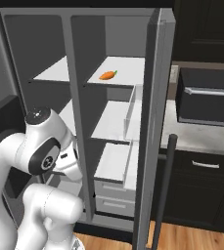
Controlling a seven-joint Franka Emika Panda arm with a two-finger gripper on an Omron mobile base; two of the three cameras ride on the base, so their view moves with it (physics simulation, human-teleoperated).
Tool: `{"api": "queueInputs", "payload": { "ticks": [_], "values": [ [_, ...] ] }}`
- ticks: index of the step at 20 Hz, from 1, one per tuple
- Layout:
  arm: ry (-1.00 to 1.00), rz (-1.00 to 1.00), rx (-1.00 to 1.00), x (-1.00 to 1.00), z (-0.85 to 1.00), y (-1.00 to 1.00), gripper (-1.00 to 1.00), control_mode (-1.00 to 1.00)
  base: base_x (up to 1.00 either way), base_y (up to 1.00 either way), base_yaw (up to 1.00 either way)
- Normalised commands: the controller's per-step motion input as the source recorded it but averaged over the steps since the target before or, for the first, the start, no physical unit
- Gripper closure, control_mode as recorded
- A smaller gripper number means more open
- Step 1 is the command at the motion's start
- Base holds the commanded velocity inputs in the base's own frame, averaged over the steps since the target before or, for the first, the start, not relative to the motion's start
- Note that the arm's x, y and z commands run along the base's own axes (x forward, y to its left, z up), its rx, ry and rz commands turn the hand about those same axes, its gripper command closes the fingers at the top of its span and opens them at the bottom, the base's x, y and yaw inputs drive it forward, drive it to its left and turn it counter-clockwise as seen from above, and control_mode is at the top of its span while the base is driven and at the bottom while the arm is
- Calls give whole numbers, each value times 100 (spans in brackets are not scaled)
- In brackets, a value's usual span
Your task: Take the lime and carrot from the fridge shelf and place them in the freezer drawer to begin freezing them.
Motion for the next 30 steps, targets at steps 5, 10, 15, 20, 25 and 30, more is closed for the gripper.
{"api": "queueInputs", "payload": {
  "ticks": [5, 10, 15, 20, 25, 30],
  "values": [
    [-11, 4, 0, 28, 54, 0, -100, -100, 0, 0, 0],
    [-16, 8, 0, 56, 76, 4, -100, -100, 0, 0, 0],
    [-11, 9, 0, 52, 63, 4, -100, -100, 0, 0, 0],
    [-5, 10, 0, 55, 35, 6, -100, -100, 0, 0, 0],
    [0, 12, 0, 54, 16, 2, -100, -100, 0, 0, 0],
    [0, 11, -1, 56, 22, 5, -100, -100, 0, 0, 0]
  ]
}}
